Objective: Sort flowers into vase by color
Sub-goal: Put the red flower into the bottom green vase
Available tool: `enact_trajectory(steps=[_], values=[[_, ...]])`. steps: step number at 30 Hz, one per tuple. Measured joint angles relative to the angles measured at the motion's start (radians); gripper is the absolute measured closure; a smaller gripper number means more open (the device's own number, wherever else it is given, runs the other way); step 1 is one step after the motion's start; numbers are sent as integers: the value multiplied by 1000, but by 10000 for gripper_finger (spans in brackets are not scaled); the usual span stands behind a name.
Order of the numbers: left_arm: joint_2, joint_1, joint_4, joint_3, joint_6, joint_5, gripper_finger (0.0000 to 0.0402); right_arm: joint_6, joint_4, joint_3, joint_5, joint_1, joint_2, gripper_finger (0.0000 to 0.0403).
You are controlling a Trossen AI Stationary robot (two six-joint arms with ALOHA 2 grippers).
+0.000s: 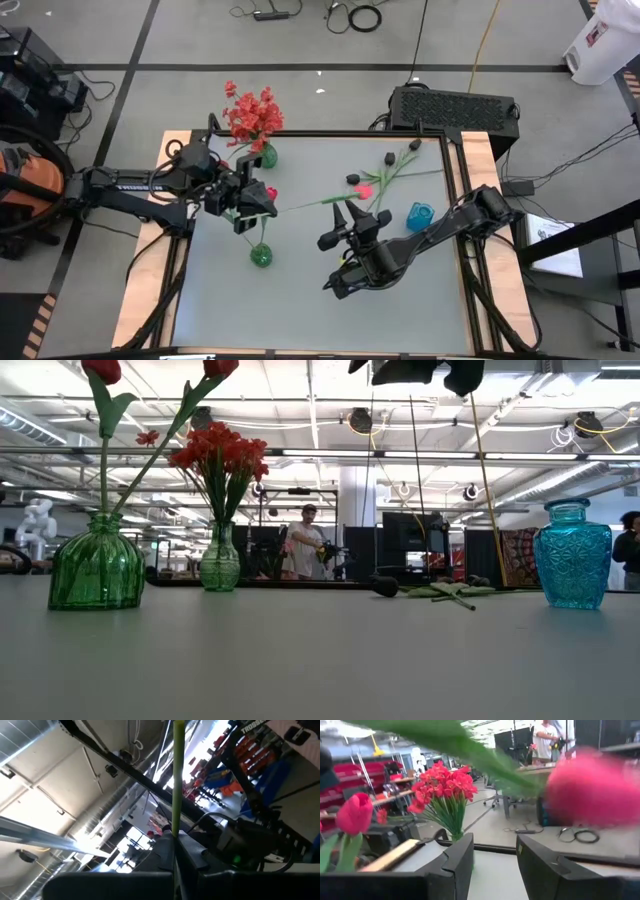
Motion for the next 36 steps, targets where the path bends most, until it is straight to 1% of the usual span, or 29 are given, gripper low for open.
enact_trajectory(steps=[3, 9, 11, 14, 17, 20, 25, 30, 33, 36], values=[[-2, 4, 3, 0, 25, -25, 399, -113, 10, 0, 1, 0, -10, 261], [-15, 9, -14, 0, 183, -63, 399, -242, 60, 0, -11, 0, -11, 261], [-18, 10, -34, 0, 234, -79, 399, -252, 63, 0, -32, 0, -11, 261], [-18, 10, -107, 0, 298, -86, 399, -242, 63, 0, -30, 4, -10, 261], [-18, 10, -194, 0, 435, -107, 399, -203, 68, 0, -4, 10, -18, 261], [-17, 10, -243, 0, 561, -115, 399, -160, 73, 0, -1, 13, -41, 261], [-17, 10, -234, 0, 655, -115, 399, -132, 126, 0, 1, 12, -81, 261], [-17, 10, -234, 0, 730, -116, 399, -231, 229, 0, 1, 10, -132, 261], [-17, 10, -232, 0, 735, -150, 399, -314, 314, 0, -3, 10, -166, 261], [-17, 10, -232, 0, 737, -178, 399, -392, 416, 0, -46, 8, -205, 261]])
